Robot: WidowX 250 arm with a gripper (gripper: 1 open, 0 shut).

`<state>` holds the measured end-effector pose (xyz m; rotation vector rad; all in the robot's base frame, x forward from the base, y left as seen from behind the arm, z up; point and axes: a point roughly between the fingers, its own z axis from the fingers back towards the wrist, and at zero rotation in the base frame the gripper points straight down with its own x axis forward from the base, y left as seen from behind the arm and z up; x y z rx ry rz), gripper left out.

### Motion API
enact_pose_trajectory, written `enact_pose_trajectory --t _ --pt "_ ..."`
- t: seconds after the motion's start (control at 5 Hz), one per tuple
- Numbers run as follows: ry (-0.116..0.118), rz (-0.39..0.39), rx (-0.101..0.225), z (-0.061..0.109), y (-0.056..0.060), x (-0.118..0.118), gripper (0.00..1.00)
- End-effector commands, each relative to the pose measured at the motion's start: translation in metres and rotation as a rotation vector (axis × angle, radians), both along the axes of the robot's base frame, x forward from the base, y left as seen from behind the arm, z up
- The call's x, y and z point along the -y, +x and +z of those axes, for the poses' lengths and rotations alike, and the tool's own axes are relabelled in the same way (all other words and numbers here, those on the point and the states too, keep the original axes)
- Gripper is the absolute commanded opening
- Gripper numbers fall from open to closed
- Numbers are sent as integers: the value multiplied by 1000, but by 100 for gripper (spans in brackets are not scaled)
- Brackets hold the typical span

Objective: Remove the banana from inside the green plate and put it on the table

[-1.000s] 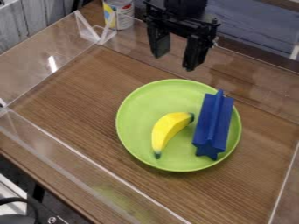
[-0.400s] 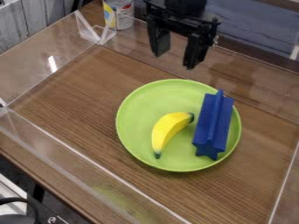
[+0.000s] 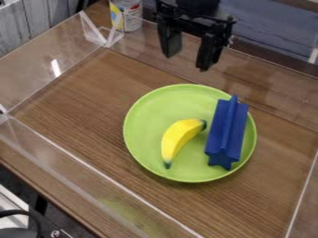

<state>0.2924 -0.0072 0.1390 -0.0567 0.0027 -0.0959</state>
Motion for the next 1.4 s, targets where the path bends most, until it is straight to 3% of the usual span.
enact_pose_trajectory --t 0.0,0.4,1.2 --pt "6 -4 48 13 -1 2 100" --pt "14 -13 56 16 -1 0 100" --pt "-8 -37 70 18 -6 -4 100"
